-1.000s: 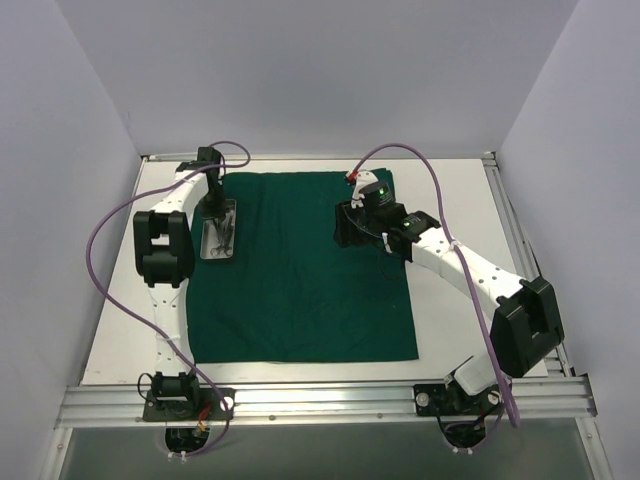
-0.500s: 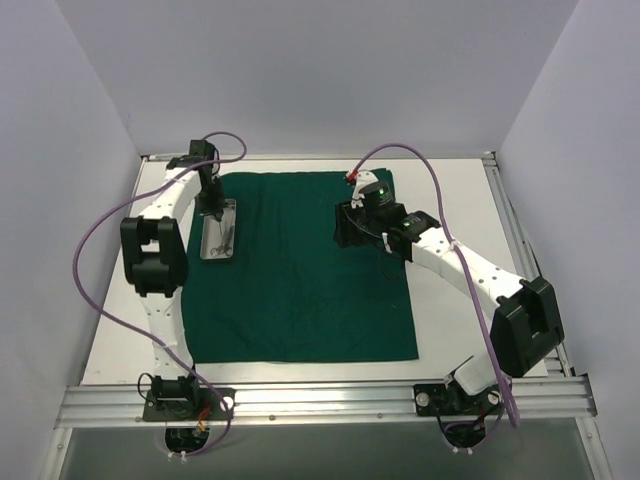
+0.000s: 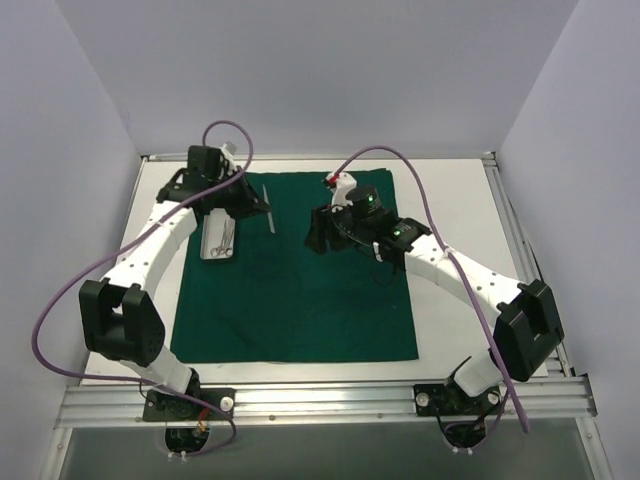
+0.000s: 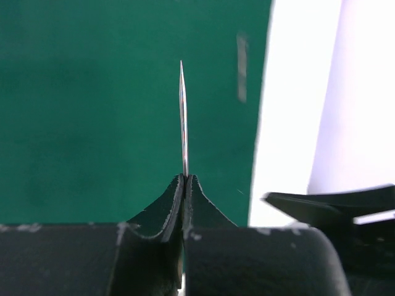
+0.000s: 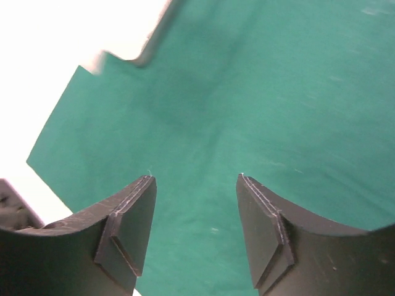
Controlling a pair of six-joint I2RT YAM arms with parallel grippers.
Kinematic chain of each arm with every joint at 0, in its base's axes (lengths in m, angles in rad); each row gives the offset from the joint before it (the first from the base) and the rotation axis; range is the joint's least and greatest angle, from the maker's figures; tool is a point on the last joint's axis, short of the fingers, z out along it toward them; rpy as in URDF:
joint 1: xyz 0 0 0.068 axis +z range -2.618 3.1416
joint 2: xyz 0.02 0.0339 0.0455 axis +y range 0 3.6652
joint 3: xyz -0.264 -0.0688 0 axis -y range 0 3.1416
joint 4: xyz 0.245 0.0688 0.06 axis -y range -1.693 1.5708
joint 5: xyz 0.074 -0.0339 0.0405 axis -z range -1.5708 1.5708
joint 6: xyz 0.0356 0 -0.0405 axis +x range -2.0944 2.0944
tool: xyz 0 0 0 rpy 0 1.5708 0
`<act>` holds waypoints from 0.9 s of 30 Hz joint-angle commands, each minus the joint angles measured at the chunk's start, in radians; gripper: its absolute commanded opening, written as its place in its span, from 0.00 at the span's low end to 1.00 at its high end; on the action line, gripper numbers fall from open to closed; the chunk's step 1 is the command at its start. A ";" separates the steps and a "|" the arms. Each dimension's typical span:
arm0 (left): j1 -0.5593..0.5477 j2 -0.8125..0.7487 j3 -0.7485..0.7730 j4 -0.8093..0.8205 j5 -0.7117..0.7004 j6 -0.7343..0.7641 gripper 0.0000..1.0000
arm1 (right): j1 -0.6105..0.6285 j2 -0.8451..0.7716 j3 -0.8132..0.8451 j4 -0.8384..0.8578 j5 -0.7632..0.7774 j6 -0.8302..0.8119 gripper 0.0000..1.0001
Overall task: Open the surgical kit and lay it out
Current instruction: Pick up the medical item from the container, then place the medical item in the surgical kit.
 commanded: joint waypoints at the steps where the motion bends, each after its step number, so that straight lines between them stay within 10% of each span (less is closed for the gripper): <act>1: -0.114 -0.065 -0.046 0.127 0.058 -0.150 0.02 | 0.045 -0.039 0.005 0.100 -0.069 0.017 0.57; 16: -0.199 -0.129 -0.163 0.263 0.073 -0.295 0.02 | 0.126 -0.015 0.011 0.155 0.040 0.050 0.59; 27: -0.214 -0.165 -0.202 0.274 0.078 -0.295 0.02 | 0.126 0.050 0.057 0.169 0.086 0.067 0.40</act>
